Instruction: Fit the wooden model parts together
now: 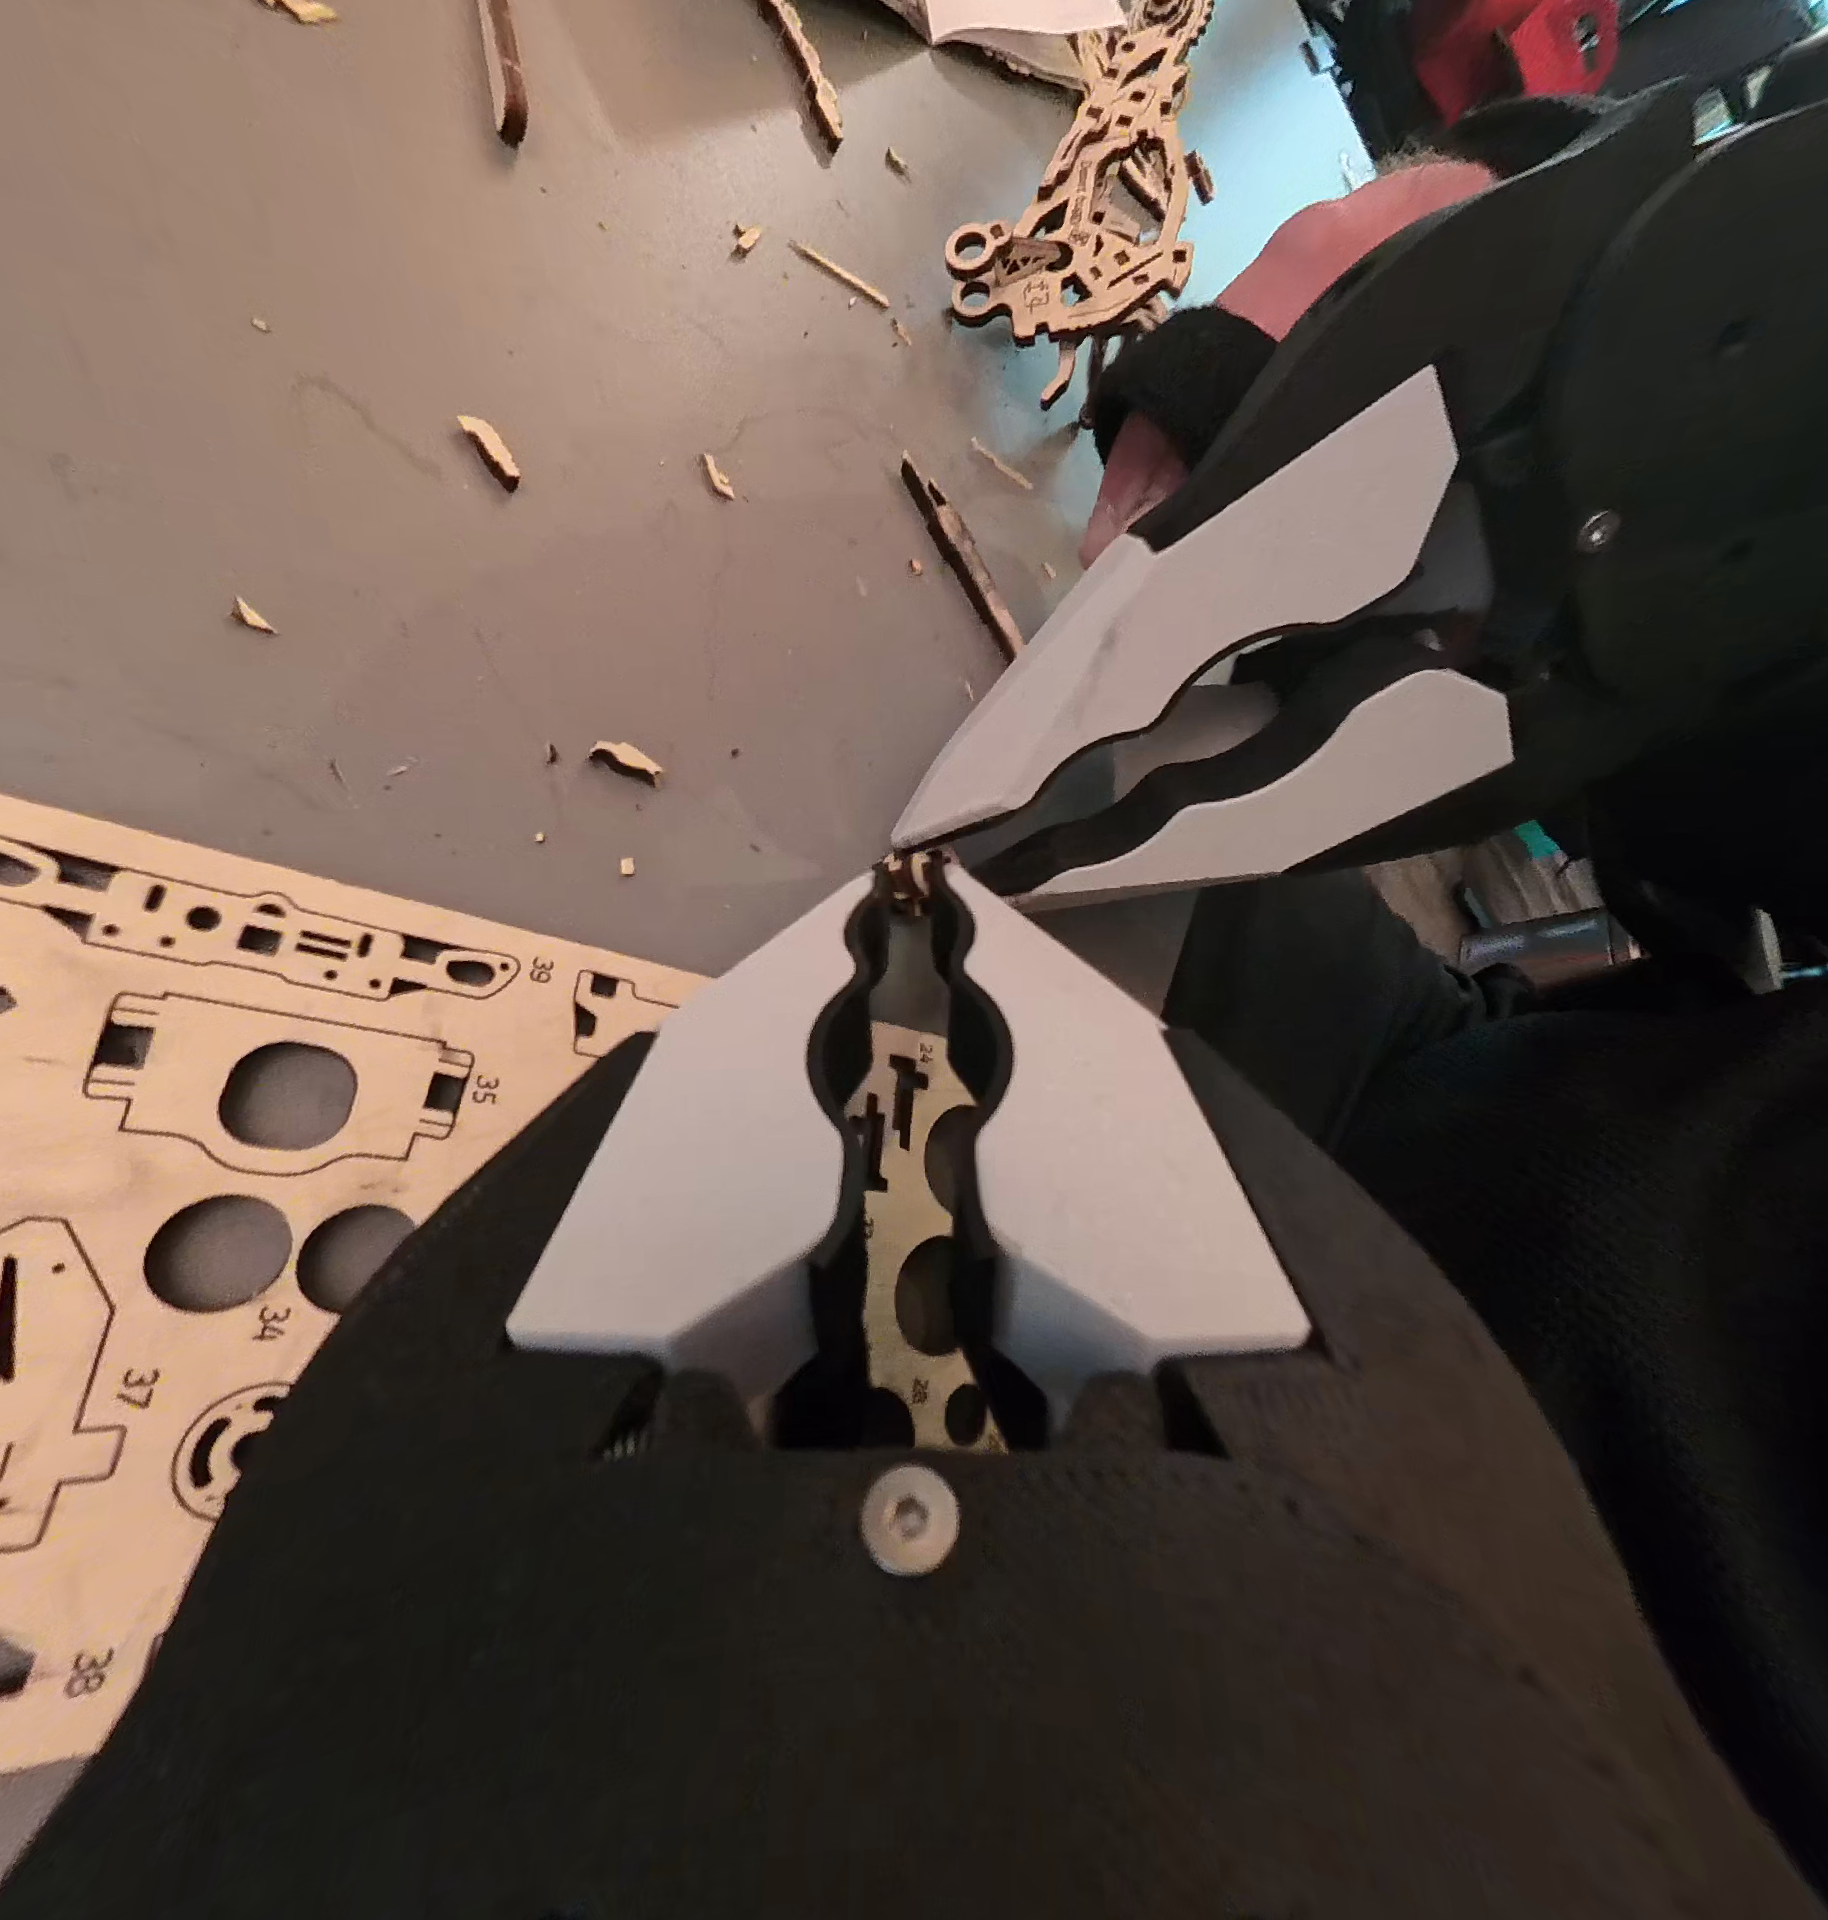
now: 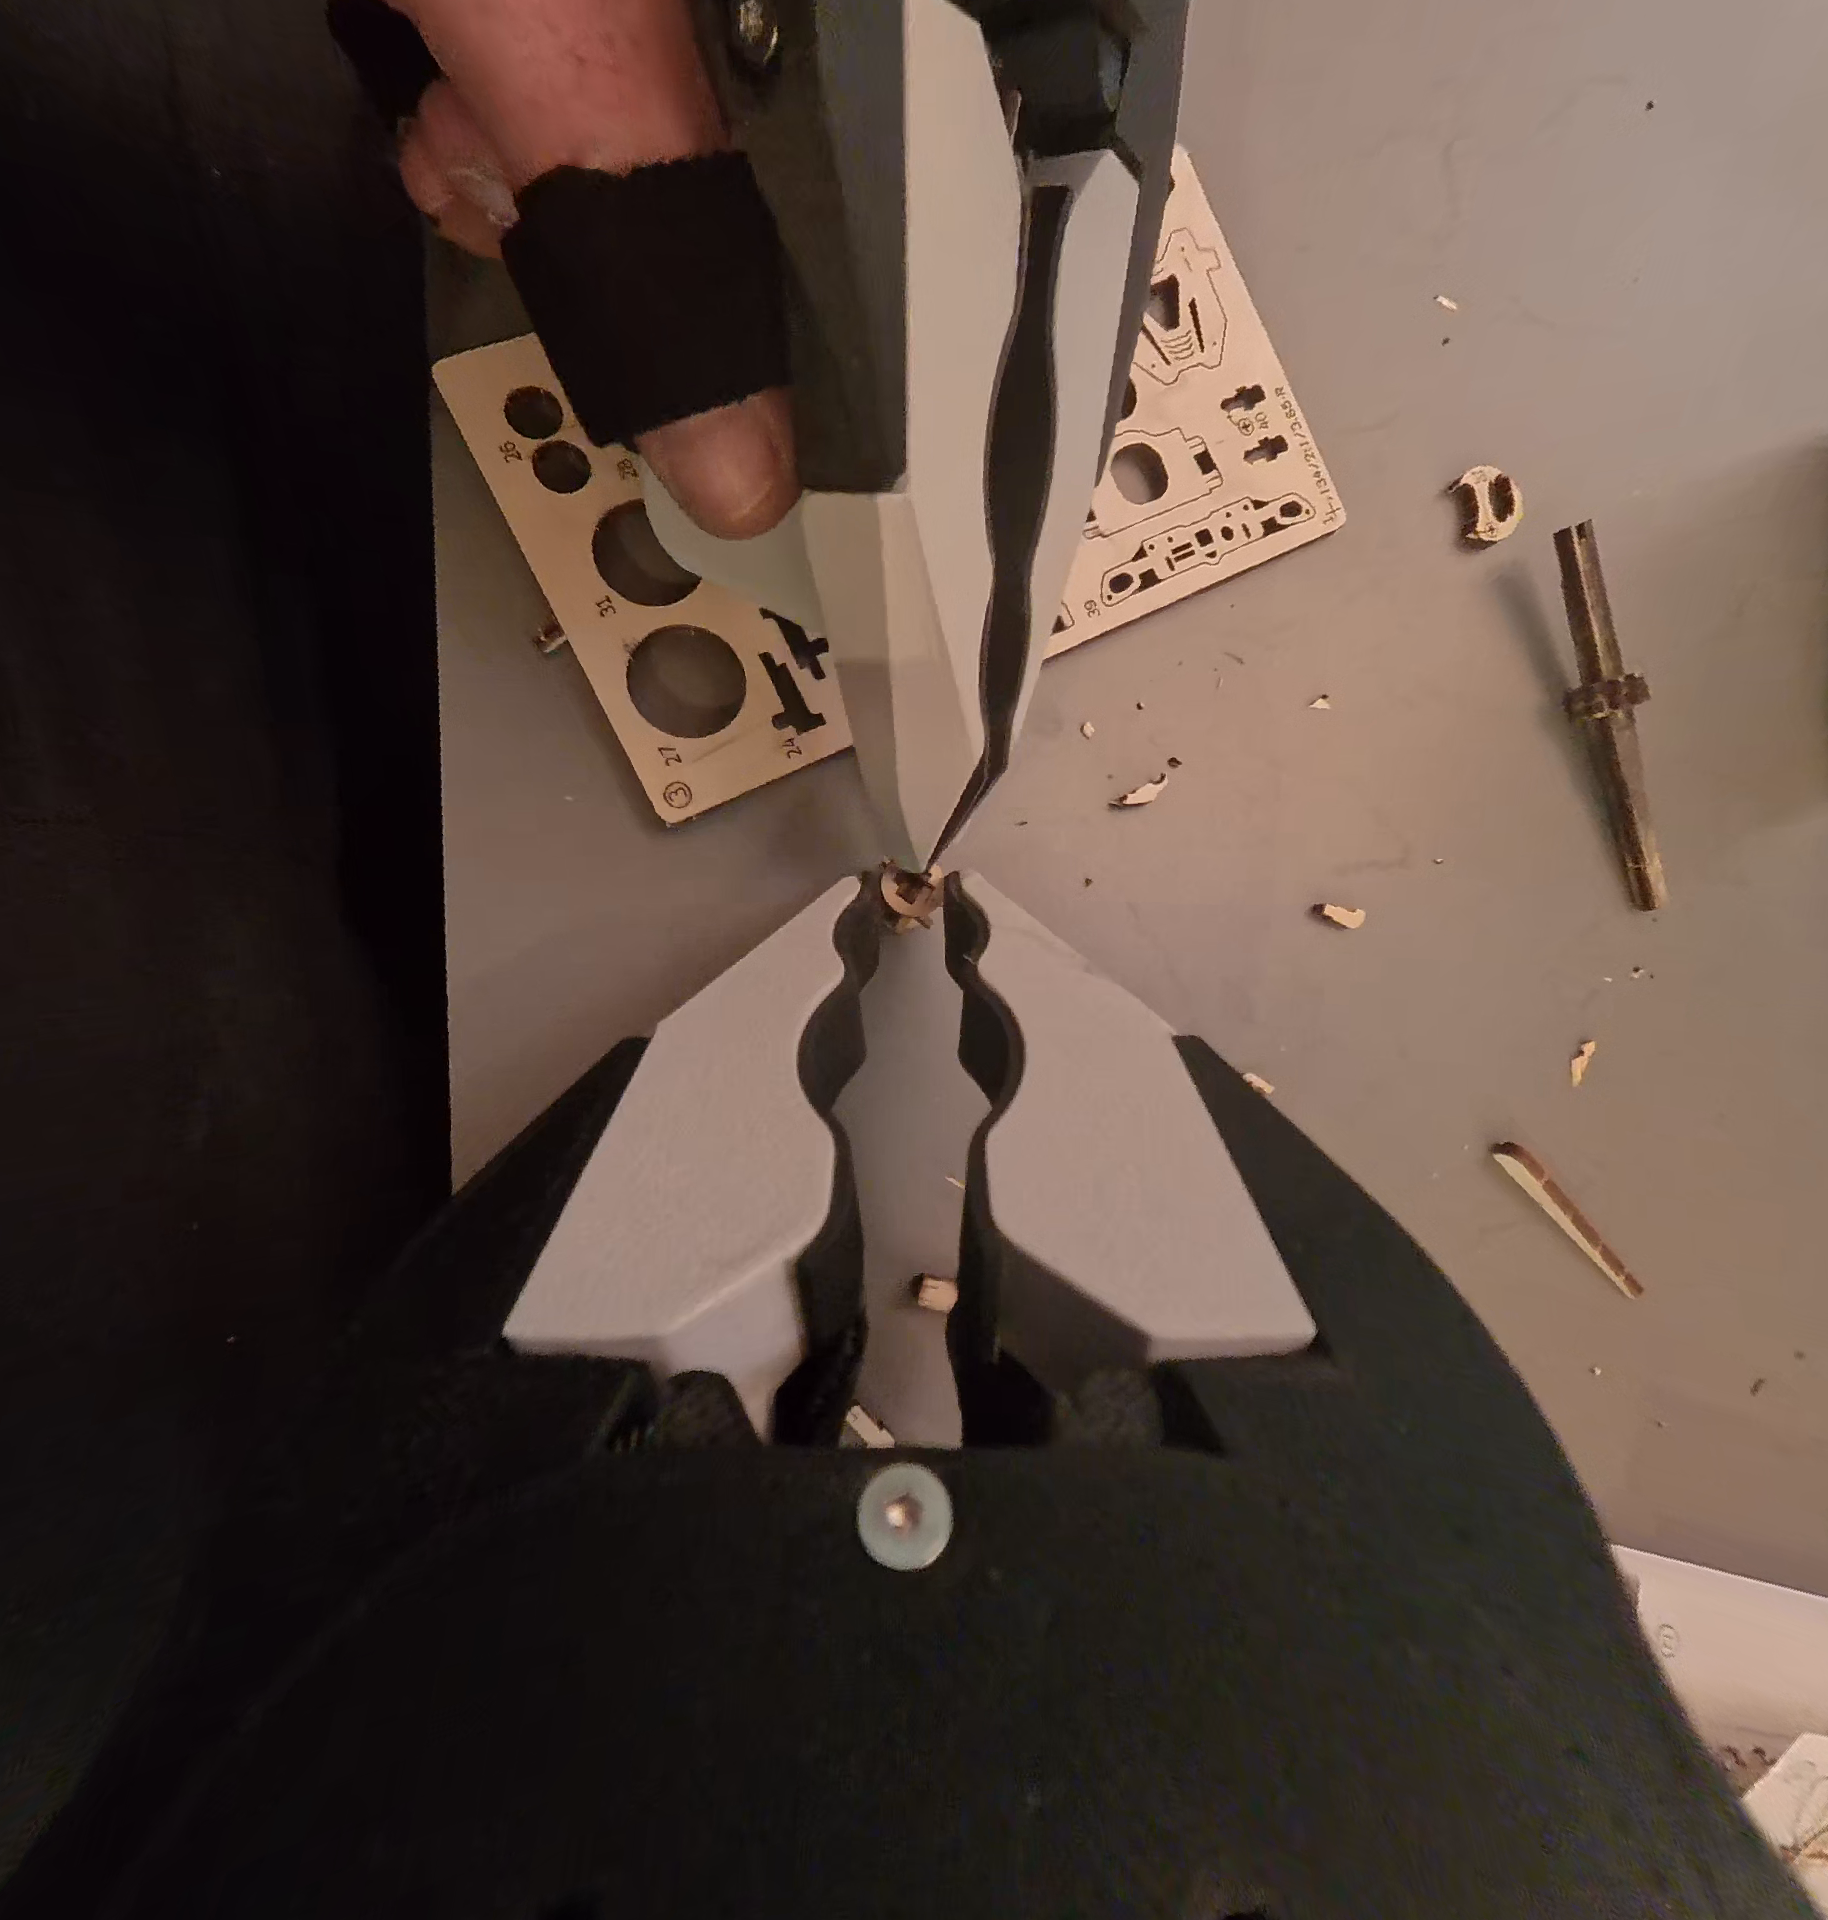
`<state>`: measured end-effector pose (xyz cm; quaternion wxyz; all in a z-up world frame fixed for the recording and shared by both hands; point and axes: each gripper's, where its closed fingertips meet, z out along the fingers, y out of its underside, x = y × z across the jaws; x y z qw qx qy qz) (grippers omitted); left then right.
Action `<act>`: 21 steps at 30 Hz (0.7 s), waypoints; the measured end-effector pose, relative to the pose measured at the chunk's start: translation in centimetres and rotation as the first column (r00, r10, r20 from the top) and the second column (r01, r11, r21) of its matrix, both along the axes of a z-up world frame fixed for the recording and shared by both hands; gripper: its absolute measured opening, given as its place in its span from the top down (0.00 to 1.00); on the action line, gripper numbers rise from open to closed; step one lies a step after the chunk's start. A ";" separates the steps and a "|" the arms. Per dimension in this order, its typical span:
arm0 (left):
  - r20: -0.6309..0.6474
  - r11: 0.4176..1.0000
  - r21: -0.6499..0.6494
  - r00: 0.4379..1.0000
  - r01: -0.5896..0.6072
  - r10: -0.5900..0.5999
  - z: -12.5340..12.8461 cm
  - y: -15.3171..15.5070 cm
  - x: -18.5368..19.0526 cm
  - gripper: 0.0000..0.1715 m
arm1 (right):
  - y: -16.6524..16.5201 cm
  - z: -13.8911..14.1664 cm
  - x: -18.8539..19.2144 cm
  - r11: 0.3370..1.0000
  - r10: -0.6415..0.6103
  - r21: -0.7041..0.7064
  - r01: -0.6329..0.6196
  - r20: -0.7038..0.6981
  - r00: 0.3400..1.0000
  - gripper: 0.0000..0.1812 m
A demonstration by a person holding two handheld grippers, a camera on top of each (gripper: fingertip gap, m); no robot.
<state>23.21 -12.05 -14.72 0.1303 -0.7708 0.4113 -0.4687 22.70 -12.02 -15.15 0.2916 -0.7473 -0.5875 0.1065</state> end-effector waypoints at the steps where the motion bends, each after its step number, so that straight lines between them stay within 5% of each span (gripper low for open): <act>1: -0.003 1.000 0.008 1.000 -0.002 0.002 0.0 0.0 0.0 0.97 | 0.0 0.0 0.0 1.000 -0.005 -0.004 0.005 -0.001 1.000 0.95; 7: 0.002 1.000 0.005 1.000 0.000 0.000 0.1 0.0 0.0 0.97 | 0.1 0.0 0.0 1.000 -0.030 -0.001 0.030 0.004 1.000 0.95; 10: 0.003 1.000 0.012 1.000 -0.001 0.001 0.1 0.1 0.1 0.96 | 0.1 0.2 0.4 0.998 -0.060 -0.010 0.061 0.011 0.998 0.82; 21: 0.081 0.986 0.153 0.995 -0.066 0.054 2.6 1.1 -1.1 0.92 | -0.8 4.7 2.5 0.984 -0.176 0.002 0.178 -0.147 0.973 0.80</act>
